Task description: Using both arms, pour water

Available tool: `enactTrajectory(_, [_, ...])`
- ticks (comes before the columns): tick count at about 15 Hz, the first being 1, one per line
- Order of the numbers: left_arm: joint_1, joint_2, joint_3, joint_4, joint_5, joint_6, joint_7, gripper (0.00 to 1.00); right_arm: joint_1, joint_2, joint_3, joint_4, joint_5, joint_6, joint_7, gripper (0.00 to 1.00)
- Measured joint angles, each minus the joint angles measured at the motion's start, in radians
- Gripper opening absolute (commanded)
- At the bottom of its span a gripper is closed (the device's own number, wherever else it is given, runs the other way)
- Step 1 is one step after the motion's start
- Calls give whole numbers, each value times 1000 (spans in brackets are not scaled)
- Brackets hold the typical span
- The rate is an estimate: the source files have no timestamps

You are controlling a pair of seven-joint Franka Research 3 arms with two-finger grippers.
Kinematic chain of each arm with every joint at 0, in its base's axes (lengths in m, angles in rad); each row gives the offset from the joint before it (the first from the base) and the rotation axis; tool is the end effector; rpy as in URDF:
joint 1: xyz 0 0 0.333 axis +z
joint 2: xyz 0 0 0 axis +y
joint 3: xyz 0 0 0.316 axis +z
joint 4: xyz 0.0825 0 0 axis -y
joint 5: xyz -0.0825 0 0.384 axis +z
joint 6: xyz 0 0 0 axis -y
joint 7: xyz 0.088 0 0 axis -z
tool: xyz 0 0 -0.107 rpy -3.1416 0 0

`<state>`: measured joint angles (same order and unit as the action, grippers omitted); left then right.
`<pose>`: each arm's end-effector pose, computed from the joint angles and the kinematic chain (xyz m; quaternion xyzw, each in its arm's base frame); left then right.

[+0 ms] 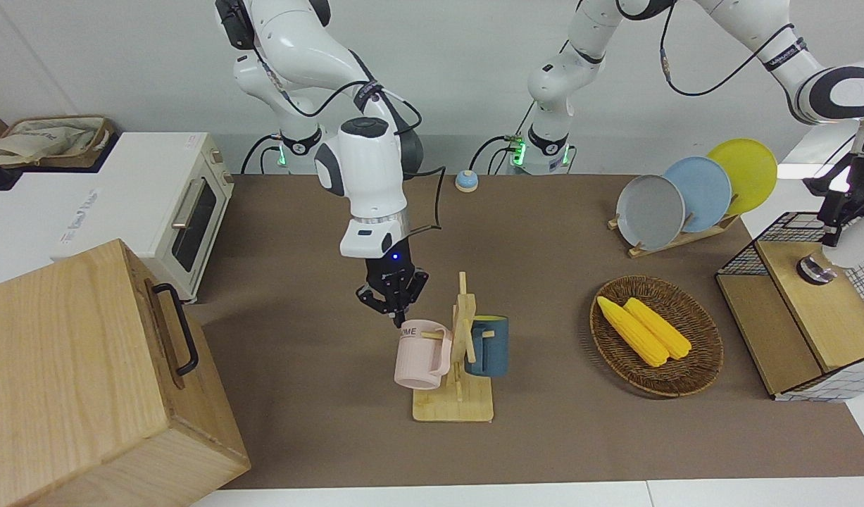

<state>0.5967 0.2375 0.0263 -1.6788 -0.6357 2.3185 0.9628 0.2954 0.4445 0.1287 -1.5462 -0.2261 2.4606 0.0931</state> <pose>0.5498 0.3794 0.5077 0.9455 0.0017 0.3217 0.0499 0.6634 0.2830 0.4482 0.9459 0.2149 0.2429 0.0023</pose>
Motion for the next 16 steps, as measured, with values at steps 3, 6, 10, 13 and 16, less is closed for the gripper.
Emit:
enactTrajectory(3, [0, 0, 0, -3, 0, 3, 13, 958, 0, 0, 2, 1, 0, 0, -1, 485])
enactTrajectory(6, [0, 3, 0, -7, 0, 3, 32, 460, 1, 0, 3, 4, 0, 0, -2, 452])
enactTrajectory(10, [0, 5, 2, -11, -1, 12, 44, 27, 0, 11, 1, 21, 0, 30, -4, 30])
enactTrajectory(13, [0, 6, 2, -11, -1, 13, 44, 0, -1, 19, -4, 37, -1, 41, -27, 0])
enactTrajectory(16, [0, 5, 2, -9, -1, 13, 28, 0, -5, 23, -9, 51, -2, 41, -60, 0])
